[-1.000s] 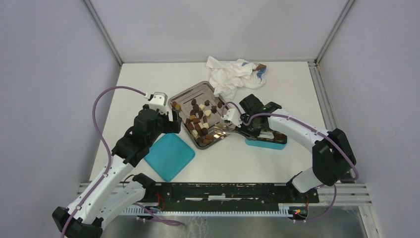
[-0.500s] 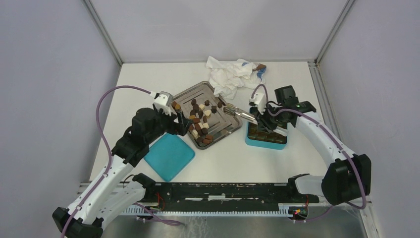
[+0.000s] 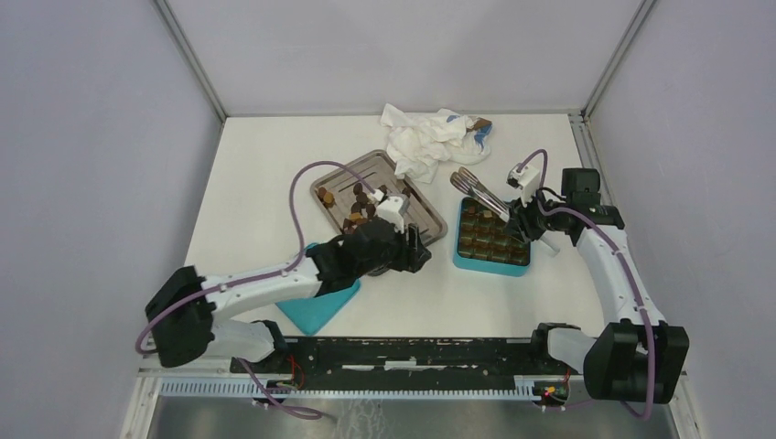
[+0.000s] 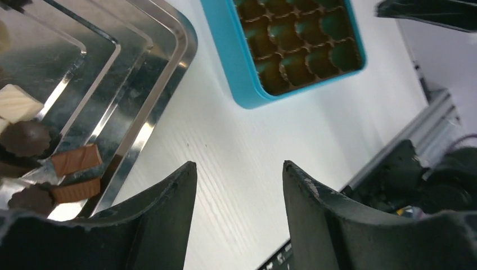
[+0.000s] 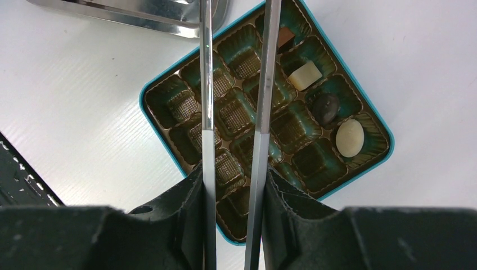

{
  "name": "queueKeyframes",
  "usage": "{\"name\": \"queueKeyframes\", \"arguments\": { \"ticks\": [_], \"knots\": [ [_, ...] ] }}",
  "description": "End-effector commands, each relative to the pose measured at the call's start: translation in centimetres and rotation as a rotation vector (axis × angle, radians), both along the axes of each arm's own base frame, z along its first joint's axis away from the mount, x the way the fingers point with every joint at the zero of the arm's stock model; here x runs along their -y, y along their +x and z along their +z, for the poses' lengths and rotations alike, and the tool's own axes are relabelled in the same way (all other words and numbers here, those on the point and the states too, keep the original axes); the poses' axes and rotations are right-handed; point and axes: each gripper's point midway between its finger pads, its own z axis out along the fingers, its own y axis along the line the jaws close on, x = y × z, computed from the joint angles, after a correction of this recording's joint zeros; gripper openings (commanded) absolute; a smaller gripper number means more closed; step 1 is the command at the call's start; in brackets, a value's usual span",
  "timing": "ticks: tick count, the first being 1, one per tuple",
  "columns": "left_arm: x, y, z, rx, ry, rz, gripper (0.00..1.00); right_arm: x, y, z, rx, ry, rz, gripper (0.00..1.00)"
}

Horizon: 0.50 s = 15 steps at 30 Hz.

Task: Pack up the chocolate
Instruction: Pick up the fake chocolate from the plate, then place the fake chocolate in the packing box.

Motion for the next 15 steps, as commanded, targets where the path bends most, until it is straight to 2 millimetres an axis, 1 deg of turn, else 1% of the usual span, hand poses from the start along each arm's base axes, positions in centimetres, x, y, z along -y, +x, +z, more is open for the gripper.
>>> {"name": "queueKeyframes", "arguments": {
  "ticks": [1, 4, 7, 10, 12, 15],
  "knots": [
    [4.2, 4.1, 0.6, 0.042, -0.046, 0.121, 0.62, 0.1, 0.8, 1.8, 0.098, 0.006, 0.025, 0.02],
    [6.4, 4.9, -0.5, 0.046, -0.011, 0.094, 0.61, 1.2, 0.4, 1.6, 0.087, -0.02, 0.019, 0.03],
    [7.5, 5.2, -1.1, 0.058, 0.01, 0.07, 0.61, 2.7, -0.2, 1.1, 0.069, -0.056, 0.019, 0.03],
    [7.9, 5.1, -1.6, 0.062, 0.014, 0.045, 0.61, 4.3, -1.4, 0.3, 0.038, -0.103, 0.012, 0.03],
    [7.9, 4.9, -1.7, 0.072, 0.02, 0.031, 0.61, 5.0, -2.4, -0.1, 0.021, -0.144, 0.032, 0.04],
    [7.2, 4.5, -1.1, 0.113, 0.04, 0.017, 0.62, 5.7, -3.7, -0.8, -0.005, -0.197, 0.046, 0.04]
  ]
}}
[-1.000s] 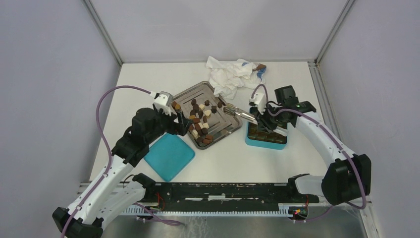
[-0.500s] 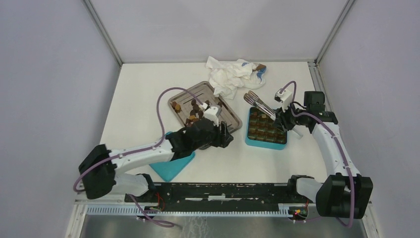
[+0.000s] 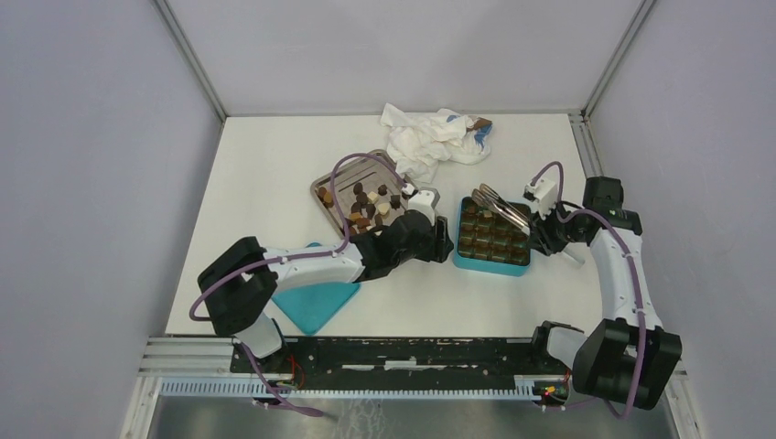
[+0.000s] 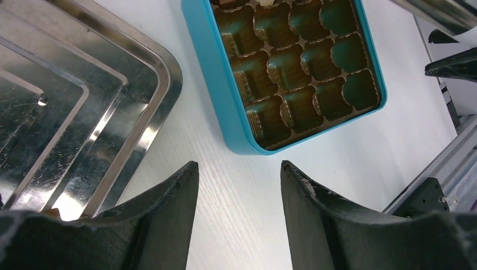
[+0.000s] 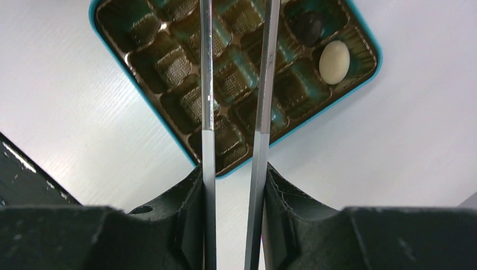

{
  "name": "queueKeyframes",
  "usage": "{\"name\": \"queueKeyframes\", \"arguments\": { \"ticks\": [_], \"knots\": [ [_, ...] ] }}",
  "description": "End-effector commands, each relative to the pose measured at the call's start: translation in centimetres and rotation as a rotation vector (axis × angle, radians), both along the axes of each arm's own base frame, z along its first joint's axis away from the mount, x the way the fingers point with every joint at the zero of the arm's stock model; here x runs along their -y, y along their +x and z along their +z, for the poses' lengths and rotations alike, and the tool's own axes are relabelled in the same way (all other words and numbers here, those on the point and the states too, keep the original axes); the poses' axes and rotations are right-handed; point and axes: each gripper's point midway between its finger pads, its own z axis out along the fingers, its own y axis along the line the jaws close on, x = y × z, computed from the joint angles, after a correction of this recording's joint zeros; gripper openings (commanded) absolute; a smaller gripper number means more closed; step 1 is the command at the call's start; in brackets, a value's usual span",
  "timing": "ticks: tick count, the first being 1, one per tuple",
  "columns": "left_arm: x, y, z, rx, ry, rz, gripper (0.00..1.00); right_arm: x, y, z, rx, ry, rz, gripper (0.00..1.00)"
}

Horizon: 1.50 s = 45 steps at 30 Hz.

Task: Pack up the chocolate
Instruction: Place the fake chocolate in the packing box.

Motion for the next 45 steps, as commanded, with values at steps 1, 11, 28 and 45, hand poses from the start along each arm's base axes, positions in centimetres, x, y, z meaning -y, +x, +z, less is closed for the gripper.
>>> {"name": "queueKeyframes", "arguments": {
  "ticks": [1, 11, 28, 45],
  "knots": [
    [0.3, 0.3, 3.5, 0.127, -0.03, -0.034, 0.62, 0.8, -1.8, 0.4, 0.022, -0.095, 0.077, 0.05],
    [-6.2, -1.5, 5.6, 0.187, -0.007, 0.039, 0.64, 1.6, -2.8, -1.3, -0.038, -0.145, 0.086, 0.07],
    [-10.2, -2.7, 5.8, 0.191, -0.032, 0.108, 0.65, 0.8, -1.9, -3.2, -0.096, -0.144, 0.094, 0.18],
    [-10.5, -2.8, 5.7, 0.19, -0.035, 0.114, 0.65, 0.4, -1.0, -3.7, -0.099, -0.157, 0.091, 0.33]
  ]
}}
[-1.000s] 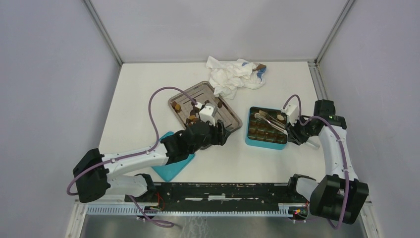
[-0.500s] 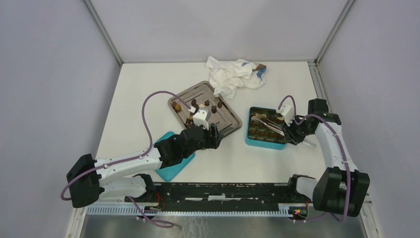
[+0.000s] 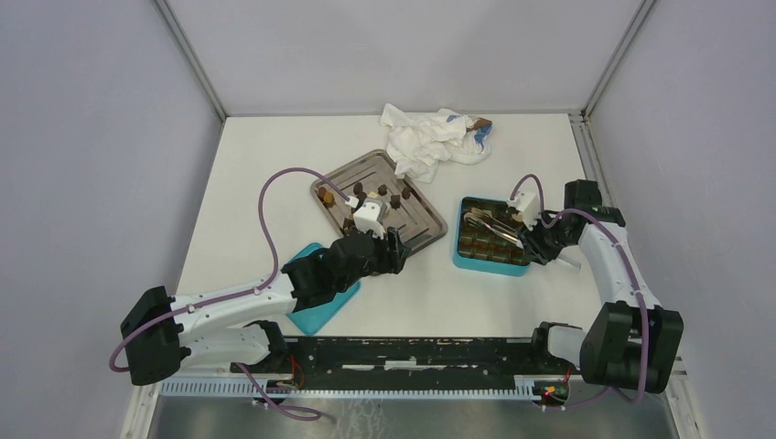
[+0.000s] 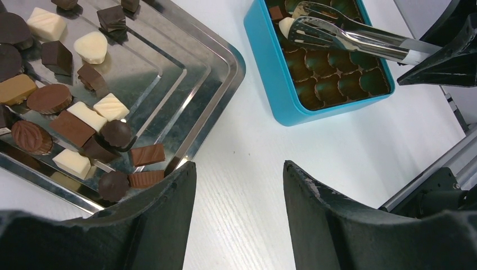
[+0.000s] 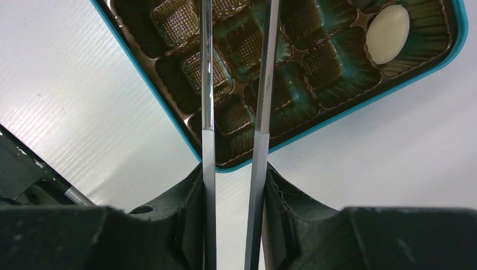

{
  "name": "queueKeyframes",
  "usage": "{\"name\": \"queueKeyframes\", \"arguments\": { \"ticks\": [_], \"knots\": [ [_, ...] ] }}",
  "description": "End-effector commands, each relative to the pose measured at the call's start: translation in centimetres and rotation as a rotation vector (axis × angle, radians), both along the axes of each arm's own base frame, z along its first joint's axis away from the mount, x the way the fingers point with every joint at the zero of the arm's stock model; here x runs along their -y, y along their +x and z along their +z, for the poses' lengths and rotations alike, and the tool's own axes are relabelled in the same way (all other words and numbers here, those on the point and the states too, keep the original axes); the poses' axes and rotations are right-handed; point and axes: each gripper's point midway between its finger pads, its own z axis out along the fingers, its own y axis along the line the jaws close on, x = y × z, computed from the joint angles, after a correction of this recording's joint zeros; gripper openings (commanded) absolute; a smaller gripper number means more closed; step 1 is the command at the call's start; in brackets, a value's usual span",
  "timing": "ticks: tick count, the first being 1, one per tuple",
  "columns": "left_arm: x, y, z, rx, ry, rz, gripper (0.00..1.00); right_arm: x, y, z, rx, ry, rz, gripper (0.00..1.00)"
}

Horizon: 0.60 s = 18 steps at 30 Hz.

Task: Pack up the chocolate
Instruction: Place the fake chocolate in the packing box.

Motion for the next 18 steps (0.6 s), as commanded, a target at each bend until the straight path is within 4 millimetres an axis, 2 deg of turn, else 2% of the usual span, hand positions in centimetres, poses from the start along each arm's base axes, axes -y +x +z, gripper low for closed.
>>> {"name": "queueKeyframes", "arguments": {
  "ticks": [1, 9, 18],
  "knots": [
    [-0.1, 0.2, 0.8, 0.021, -0.024, 0.02, 0.65, -0.2, 1.0, 0.5, 0.04, 0.002, -0.002, 0.34],
    [-0.2, 0.1, 1.1, 0.024, -0.034, 0.019, 0.65, -0.3, 1.3, 0.8, 0.047, 0.003, -0.003, 0.42],
    [-0.4, 0.0, 1.8, 0.032, -0.047, 0.015, 0.65, -0.4, 1.6, 1.6, 0.07, 0.01, -0.003, 0.43]
  ]
}}
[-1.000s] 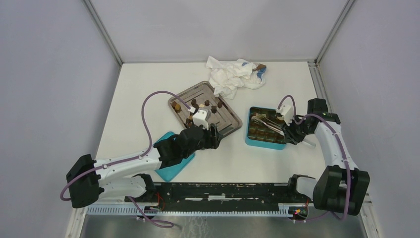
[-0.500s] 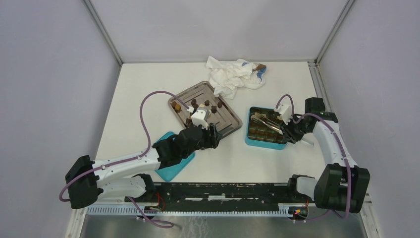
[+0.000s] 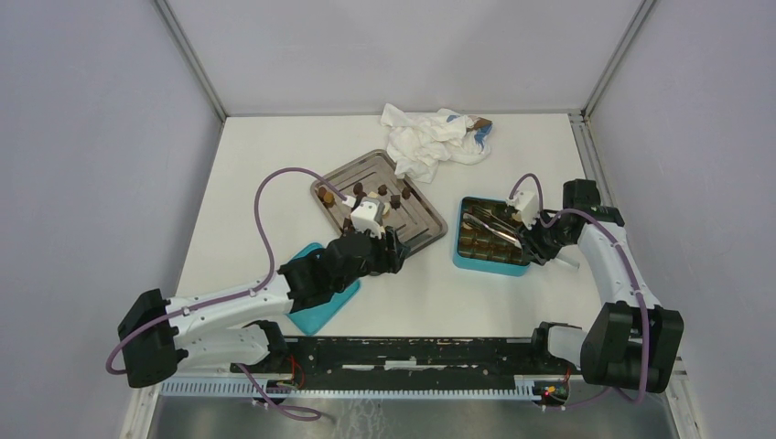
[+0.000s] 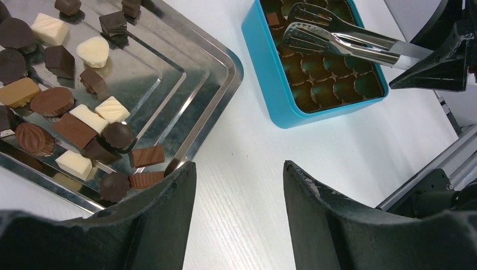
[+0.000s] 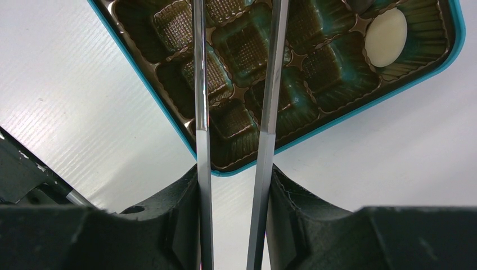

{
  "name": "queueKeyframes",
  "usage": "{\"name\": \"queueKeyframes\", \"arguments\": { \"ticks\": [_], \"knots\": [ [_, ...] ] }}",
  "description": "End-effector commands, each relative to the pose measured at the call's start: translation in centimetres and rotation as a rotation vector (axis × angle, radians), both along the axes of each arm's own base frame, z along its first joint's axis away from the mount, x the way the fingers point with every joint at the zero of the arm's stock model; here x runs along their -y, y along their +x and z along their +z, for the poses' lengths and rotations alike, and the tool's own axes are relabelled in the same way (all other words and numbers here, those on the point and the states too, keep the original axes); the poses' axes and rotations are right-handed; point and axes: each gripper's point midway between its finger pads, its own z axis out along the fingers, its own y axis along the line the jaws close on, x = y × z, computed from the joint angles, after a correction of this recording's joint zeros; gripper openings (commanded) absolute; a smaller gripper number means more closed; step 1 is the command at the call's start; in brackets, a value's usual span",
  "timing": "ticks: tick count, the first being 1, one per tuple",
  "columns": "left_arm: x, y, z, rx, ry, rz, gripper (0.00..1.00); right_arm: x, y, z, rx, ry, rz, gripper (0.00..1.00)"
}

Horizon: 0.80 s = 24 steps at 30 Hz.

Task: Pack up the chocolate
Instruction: Place the fake chocolate in the packing box.

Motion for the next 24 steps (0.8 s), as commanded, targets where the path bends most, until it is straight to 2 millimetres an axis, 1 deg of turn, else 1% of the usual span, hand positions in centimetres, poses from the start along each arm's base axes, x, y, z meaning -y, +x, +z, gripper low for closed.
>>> {"name": "queueKeyframes", "arguments": {
  "ticks": [1, 5, 9, 12, 14, 15, 17, 21, 23, 24],
  "knots": [
    [-0.2, 0.1, 1.2, 0.026, -0.036, 0.014, 0.65, -0.3, 1.5, 1.9, 0.078, 0.014, 0.004, 0.43],
    [-0.3, 0.1, 1.9, 0.041, -0.055, 0.018, 0.7, -1.2, 1.6, 3.1, 0.114, 0.054, 0.033, 0.43],
    [-0.9, 0.5, 3.2, 0.078, -0.068, 0.04, 0.82, -2.1, 1.8, 4.2, 0.159, 0.098, 0.075, 0.42],
    [-1.5, 0.9, 4.7, 0.112, -0.073, 0.05, 0.9, -2.9, 1.8, 5.0, 0.19, 0.132, 0.106, 0.42],
    [-1.8, 1.4, 6.2, 0.138, -0.084, 0.046, 0.93, -3.3, 1.9, 5.5, 0.204, 0.155, 0.117, 0.42],
    [-2.3, 1.7, 6.6, 0.137, -0.068, 0.044, 0.94, -3.7, 1.9, 5.7, 0.21, 0.167, 0.127, 0.42],
    [-3.0, 2.5, 8.0, 0.14, -0.075, 0.038, 0.95, -4.4, 1.9, 6.0, 0.219, 0.194, 0.152, 0.42],
    [-5.6, 4.9, 10.9, 0.135, -0.064, 0.024, 0.95, -6.2, 2.0, 6.6, 0.235, 0.221, 0.209, 0.42],
    [-7.0, 5.7, 12.0, 0.149, -0.008, 0.026, 0.95, -7.3, 2.2, 6.7, 0.238, 0.221, 0.233, 0.42],
    [-7.8, 6.1, 12.4, 0.166, 0.034, 0.036, 0.96, -8.2, 2.3, 6.8, 0.243, 0.217, 0.263, 0.42]
  ]
}}
